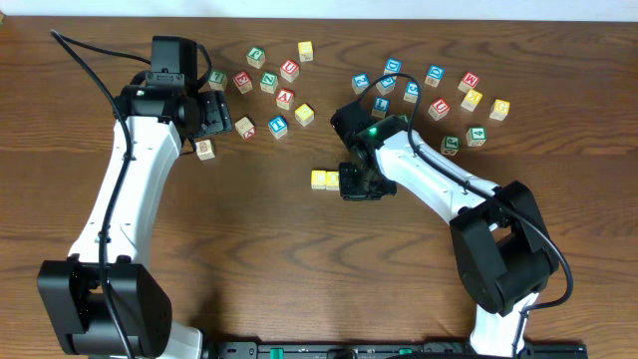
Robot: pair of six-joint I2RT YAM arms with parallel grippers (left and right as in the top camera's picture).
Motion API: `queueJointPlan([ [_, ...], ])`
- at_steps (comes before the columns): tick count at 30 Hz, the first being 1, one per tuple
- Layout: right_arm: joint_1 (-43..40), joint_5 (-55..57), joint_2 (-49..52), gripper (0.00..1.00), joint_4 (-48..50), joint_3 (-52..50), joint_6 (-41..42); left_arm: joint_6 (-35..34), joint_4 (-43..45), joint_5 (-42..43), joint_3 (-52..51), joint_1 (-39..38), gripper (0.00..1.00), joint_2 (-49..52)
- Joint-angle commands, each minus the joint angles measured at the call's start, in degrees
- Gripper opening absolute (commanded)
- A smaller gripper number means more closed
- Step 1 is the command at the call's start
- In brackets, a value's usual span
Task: Spell out CORL
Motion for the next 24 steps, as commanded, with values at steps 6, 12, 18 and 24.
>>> queueJointPlan([
  [6, -0.7, 1.2, 1.4, 0.08, 0.8, -0.4, 0.7, -0.5, 0.2, -0.5, 0.5, 0.1, 0.82, 0.2],
  [12, -1.0, 1.4, 1.4, 0.08, 1.0, -0.4, 0.4, -0.5, 0.2, -0.5, 0.5, 0.1, 0.82, 0.2],
  [18, -1.0, 1.8, 1.4, 0.08, 1.5, -0.4, 0.4, -0.5, 0.2, -0.5, 0.5, 0.1, 0.82, 0.2],
  [24, -1.0, 1.8, 1.4, 0.08, 1.6, -0.4, 0.2, -0.5, 0.2, -0.5, 0.5, 0.1, 0.82, 0.2],
])
